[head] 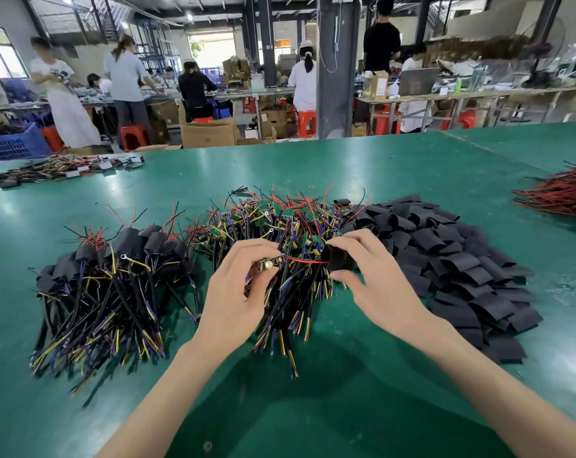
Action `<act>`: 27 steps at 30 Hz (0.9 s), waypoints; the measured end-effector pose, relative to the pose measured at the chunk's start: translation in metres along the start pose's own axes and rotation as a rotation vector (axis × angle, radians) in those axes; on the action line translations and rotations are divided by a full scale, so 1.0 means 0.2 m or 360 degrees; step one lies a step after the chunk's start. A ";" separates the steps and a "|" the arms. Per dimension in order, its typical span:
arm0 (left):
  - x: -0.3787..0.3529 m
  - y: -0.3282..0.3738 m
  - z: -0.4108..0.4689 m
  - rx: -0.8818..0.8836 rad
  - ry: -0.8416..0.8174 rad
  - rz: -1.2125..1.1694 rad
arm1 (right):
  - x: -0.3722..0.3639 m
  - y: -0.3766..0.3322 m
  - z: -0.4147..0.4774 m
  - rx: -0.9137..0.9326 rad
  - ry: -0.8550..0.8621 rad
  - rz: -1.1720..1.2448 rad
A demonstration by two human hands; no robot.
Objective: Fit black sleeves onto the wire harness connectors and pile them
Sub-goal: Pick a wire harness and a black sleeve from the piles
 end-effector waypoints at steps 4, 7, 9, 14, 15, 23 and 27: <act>-0.03 0.01 -0.01 0.0108 -0.0101 -0.0124 | 0.00 0.01 0.00 -0.0042 -0.0018 0.0064; -0.06 -0.02 -0.03 0.0215 -0.0223 -0.0125 | 0.00 -0.01 0.00 -0.0025 -0.0024 0.0065; -0.09 -0.04 -0.04 0.0269 -0.0350 -0.0070 | -0.01 -0.02 -0.01 0.0005 -0.0029 0.0042; -0.14 -0.01 -0.03 0.0134 -0.0545 0.0205 | -0.08 -0.04 -0.02 0.0062 -0.0112 -0.0013; -0.15 -0.02 -0.03 0.0148 -0.0573 0.0220 | -0.09 -0.04 -0.03 0.0077 -0.0135 -0.0026; -0.14 -0.07 -0.03 0.0329 -0.0500 0.0155 | -0.08 0.00 -0.02 -0.0003 -0.0109 -0.0249; -0.13 -0.06 -0.02 0.0324 -0.0469 0.0076 | -0.04 0.04 -0.02 -0.0100 -0.0082 -0.0192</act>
Point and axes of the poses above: each hand's wrist, its own z-axis towards the middle knuckle, its own x-axis out of the back of the hand, y = z × x, the point moved 10 cm from there along z, towards the middle knuckle, and after that the axes turned 5 degrees about z, right-handed, at the moved point
